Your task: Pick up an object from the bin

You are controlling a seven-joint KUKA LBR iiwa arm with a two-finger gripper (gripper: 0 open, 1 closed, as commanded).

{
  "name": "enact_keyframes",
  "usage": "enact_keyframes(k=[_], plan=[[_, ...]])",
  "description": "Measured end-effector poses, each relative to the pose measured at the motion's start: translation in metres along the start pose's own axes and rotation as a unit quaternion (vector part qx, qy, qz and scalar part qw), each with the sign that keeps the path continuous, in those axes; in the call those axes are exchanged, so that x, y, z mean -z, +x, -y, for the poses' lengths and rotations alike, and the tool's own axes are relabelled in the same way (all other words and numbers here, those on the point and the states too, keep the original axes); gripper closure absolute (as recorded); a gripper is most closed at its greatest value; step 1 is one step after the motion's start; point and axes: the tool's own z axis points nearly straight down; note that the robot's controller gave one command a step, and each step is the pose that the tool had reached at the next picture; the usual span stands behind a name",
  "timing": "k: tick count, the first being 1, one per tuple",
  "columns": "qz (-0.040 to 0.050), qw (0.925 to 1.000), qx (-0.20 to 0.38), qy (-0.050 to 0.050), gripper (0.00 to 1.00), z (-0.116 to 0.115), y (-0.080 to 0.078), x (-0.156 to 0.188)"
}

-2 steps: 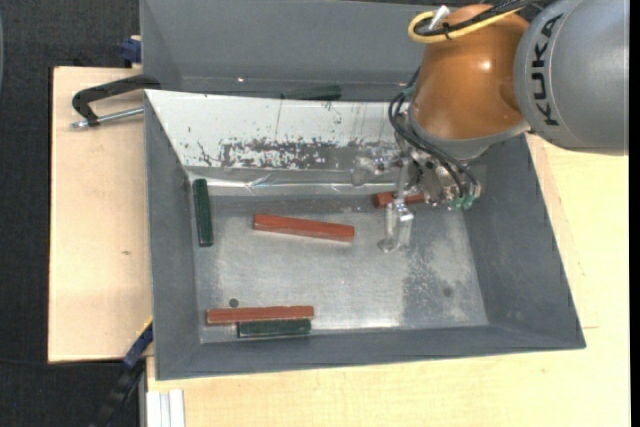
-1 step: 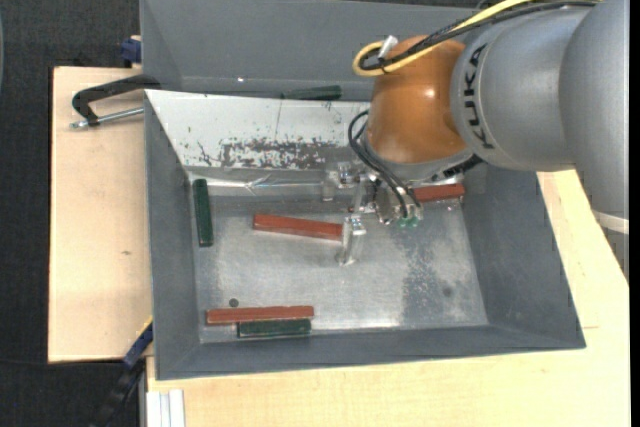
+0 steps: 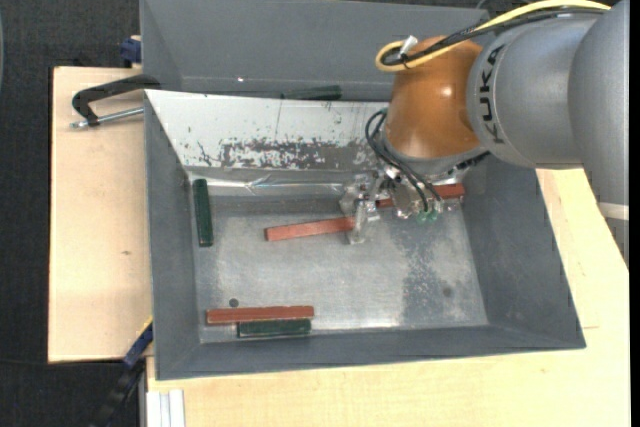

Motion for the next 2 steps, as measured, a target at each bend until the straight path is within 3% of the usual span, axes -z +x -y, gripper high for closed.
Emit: enact_keyframes(k=[1, 2], plan=[[-0.0001, 1.0000, 0.000, 0.000, 1.00, 0.000, 0.000, 0.000], [0.0000, 1.0000, -0.002, 0.000, 1.00, -0.005, 0.006, 0.131]])
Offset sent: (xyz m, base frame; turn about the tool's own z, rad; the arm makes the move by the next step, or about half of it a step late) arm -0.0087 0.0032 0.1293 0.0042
